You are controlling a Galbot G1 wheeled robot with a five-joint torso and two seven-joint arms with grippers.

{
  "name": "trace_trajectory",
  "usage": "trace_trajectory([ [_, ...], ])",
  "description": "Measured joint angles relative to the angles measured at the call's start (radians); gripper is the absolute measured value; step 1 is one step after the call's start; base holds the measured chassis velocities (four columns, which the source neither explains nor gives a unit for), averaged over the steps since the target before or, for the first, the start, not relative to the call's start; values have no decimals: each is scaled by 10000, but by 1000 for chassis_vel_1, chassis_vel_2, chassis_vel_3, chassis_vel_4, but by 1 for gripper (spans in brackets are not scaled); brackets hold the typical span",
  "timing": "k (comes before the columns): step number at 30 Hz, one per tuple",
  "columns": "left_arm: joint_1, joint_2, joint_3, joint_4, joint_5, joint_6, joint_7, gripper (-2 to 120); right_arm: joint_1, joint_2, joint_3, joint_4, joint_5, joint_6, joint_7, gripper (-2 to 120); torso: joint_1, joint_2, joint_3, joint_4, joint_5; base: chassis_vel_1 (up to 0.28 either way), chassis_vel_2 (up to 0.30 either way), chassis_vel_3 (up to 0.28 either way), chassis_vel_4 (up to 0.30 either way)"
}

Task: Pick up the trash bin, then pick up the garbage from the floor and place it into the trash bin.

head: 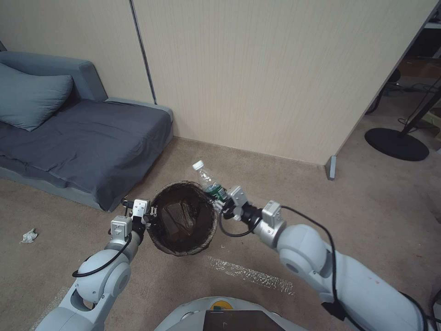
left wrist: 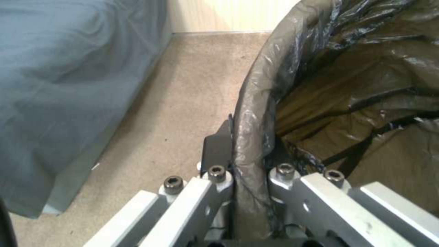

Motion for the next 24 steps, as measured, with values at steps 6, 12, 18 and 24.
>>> trace_trajectory([
  [6,-77,-8,83,6,-186,145,-84,3,495,307,-1477,-370,18,-287,604,28,0,0,0,0,0,0,0,0,0],
  [12,-81,-52,133,-15,-245,185,-130,3,797,493,-2023,-620,106,-447,1019,28,0,0,0,1,0,0,0,0,0],
  [18,-80,-77,143,-40,-279,199,-149,3,972,673,-2573,-948,232,-648,1680,28,0,0,0,1,1,0,0,0,0],
  [24,-67,-133,164,-67,-278,210,-150,3,1004,885,-2782,-1220,246,-787,2191,51,0,0,0,1,2,0,0,0,0],
])
